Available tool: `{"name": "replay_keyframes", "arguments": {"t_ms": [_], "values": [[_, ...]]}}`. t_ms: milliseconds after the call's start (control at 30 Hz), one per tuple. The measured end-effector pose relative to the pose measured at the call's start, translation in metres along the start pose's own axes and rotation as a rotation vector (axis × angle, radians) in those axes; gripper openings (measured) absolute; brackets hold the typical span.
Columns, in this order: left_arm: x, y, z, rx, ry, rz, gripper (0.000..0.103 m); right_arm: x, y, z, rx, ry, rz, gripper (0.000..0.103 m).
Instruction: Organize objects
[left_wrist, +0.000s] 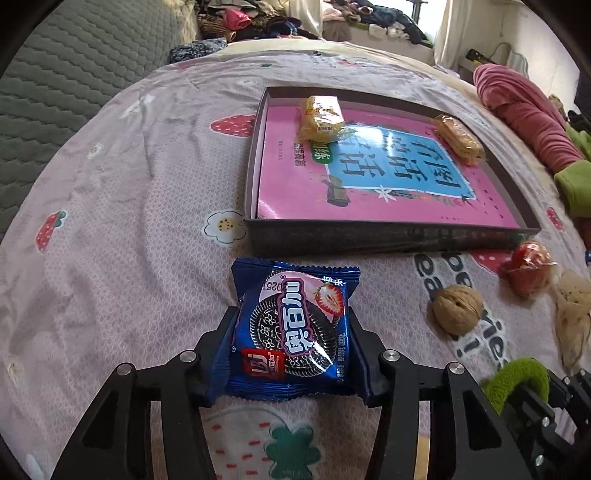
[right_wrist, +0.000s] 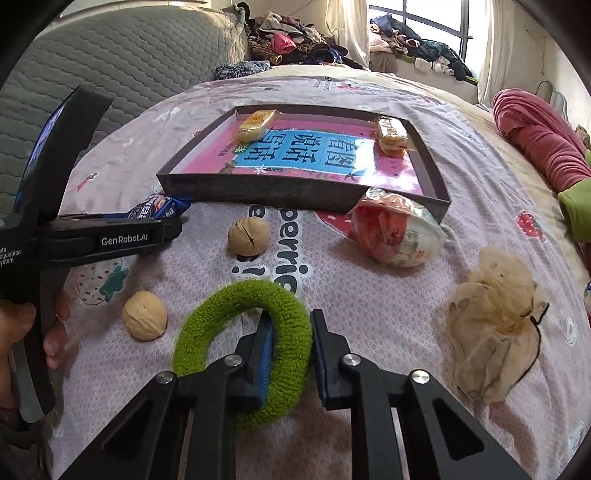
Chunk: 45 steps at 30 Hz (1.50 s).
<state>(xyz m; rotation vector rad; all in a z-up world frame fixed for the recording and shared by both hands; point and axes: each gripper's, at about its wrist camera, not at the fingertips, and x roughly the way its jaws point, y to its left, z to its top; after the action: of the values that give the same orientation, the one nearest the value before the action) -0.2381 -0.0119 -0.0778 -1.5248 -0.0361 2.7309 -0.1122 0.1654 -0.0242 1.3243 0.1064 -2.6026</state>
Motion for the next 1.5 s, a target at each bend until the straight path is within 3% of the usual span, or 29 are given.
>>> {"name": "replay_keyframes", "arguments": {"t_ms": [633, 1500], "values": [[-0.075, -0.008, -0.022, 0.031, -0.085, -0.016, 0.054, -0.062, -0.007, -0.006, 0.031, -0.082, 0.008, 0.020], [-0.143, -0.020, -0.033, 0.050, -0.160, -0.026, 0.055, -0.124, 0.009, 0.003, 0.004, -0.179, -0.004, 0.020]]}}
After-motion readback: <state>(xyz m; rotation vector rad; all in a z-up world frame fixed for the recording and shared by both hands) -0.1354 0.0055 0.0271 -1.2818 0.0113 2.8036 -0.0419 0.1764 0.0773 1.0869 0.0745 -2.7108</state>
